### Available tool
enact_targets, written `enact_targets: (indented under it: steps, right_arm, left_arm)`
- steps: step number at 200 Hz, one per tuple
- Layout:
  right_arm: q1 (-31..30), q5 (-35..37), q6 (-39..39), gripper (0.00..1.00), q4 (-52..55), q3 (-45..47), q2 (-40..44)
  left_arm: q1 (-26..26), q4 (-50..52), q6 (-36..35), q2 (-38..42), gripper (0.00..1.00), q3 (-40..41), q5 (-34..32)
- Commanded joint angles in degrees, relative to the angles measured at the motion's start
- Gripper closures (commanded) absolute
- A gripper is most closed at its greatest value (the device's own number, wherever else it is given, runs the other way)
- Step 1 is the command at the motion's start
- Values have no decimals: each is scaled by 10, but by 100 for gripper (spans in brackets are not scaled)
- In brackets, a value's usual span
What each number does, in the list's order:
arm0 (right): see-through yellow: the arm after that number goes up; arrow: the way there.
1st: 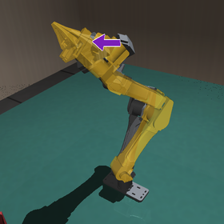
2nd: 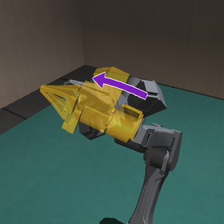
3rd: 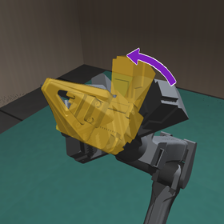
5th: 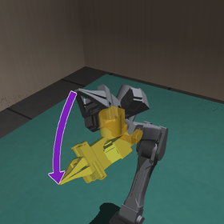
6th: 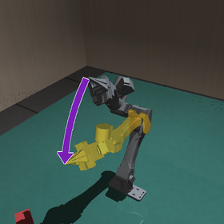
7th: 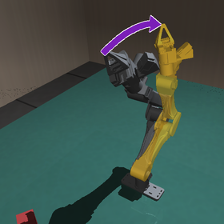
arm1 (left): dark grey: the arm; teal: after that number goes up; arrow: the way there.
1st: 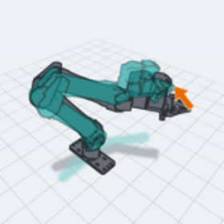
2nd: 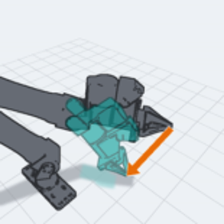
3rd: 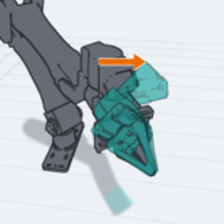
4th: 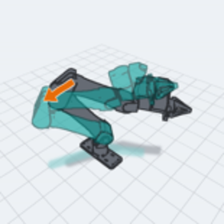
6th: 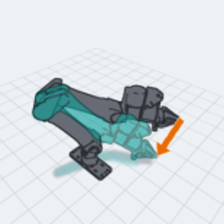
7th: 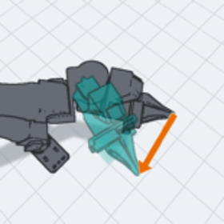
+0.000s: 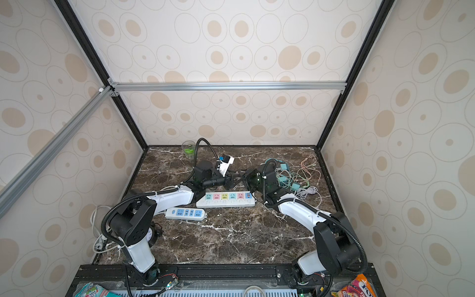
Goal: Insert plugs into power strip
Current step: Pass the plug.
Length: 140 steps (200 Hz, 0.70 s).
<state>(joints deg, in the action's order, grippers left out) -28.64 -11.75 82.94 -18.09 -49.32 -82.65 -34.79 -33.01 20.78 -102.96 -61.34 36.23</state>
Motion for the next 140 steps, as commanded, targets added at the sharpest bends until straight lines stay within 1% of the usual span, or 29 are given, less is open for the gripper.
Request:
enact_targets:
  steps: [1,19,28,36,48,66,69,73,82,96,114,124,140]
  right_arm:
    - [-10,-20,1,73,-16,-15,-8]
    - [-10,-17,-12,71,-9,-14,-9]
    - [-10,-13,-36,67,-2,-15,-6]
    - [-6,-12,-68,58,9,-16,1]
    - [11,-29,-128,43,31,-16,15]
    - [68,-70,-205,25,113,-19,46]
    - [78,-75,-216,23,127,-18,52]
    - [92,-79,-230,20,147,-17,59]
    - [122,-89,-252,15,180,-11,73]
    - [174,-122,-272,11,188,6,84]
    - [210,-155,-303,8,199,5,83]
    - [220,-152,-334,7,227,-9,78]
    - [231,-125,-370,7,273,-31,64]
  left_arm:
    - [-2,-23,14,6,76,-11,10]
    - [-3,-29,21,16,83,-1,-1]
    - [-2,-27,21,23,91,1,-9]
    - [-2,-17,18,31,100,1,-23]
    - [-2,12,13,45,100,-3,-53]
    - [2,55,8,76,100,-8,-89]
    - [3,61,8,82,100,-8,-90]
    - [3,69,8,90,100,-8,-110]
    - [5,87,9,106,100,-11,-120]
    - [9,124,10,128,100,-27,-125]
    - [9,186,2,150,100,-62,-137]
    - [9,215,-3,162,100,-80,-147]
    - [10,243,-11,181,100,-100,-170]
